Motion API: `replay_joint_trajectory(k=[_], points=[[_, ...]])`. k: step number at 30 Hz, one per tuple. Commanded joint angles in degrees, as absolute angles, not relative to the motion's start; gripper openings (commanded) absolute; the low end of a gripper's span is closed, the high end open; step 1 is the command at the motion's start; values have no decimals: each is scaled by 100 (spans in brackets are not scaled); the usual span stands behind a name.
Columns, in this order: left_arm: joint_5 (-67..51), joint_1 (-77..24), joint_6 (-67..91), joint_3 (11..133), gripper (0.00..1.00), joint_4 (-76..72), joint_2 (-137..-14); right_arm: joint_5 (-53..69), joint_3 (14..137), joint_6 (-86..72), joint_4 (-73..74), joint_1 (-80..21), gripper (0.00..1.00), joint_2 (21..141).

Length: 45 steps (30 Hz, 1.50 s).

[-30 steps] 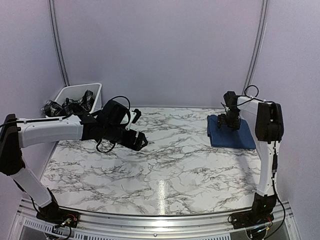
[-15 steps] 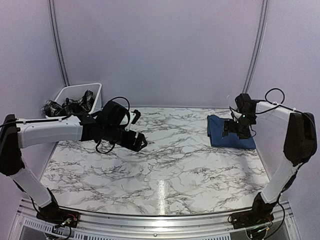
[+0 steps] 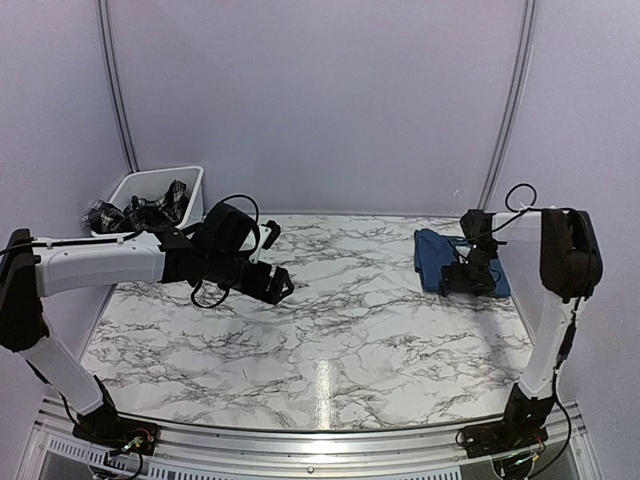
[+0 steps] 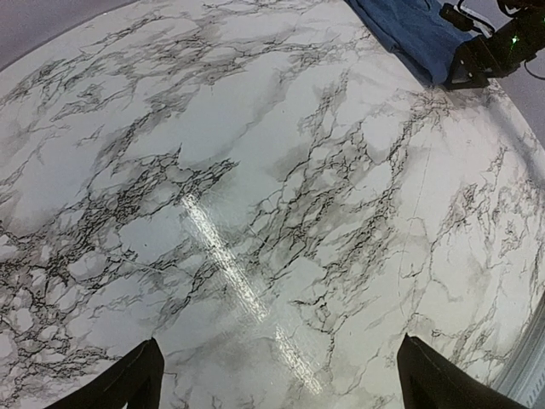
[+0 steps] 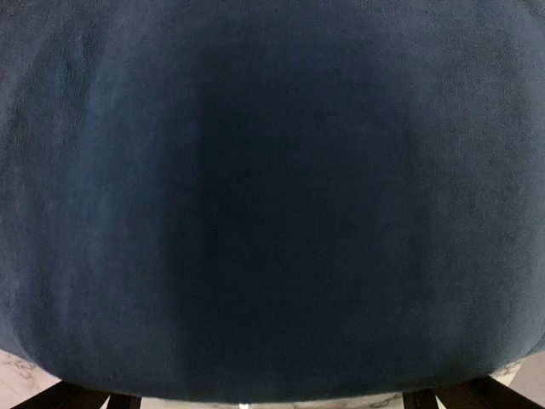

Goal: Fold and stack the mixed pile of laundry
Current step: Move the square-folded T-shirt to the corner of the board, then pick up the crumpled skirt and place it in the bin.

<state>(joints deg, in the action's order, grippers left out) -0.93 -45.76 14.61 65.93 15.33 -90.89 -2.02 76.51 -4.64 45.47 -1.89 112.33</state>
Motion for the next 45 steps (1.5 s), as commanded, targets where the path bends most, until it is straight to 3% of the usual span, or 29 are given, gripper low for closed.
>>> replay_joint_trajectory(k=[1,12,19,29,43,45], points=[[154,-4520,1507,6506,99,1573,-8839,-645,8386,175,4325,-62,99,12201],[197,-3647,1842,7038,99,1816,-8726,-1017,10124,627,4810,-66,99,13148],[1752,-2281,1864,9047,99,2927,-9115,-510,10007,261,4751,-257,99,11916],[2461,-680,1631,10577,99,3621,-10845,141,9909,82,4931,-647,99,11173],[2130,-47,1642,12092,99,4341,-13787,459,9329,-145,4698,-721,99,10919],[1950,128,1652,12256,95,4339,-14050,505,9378,-164,4725,-715,99,10902]])
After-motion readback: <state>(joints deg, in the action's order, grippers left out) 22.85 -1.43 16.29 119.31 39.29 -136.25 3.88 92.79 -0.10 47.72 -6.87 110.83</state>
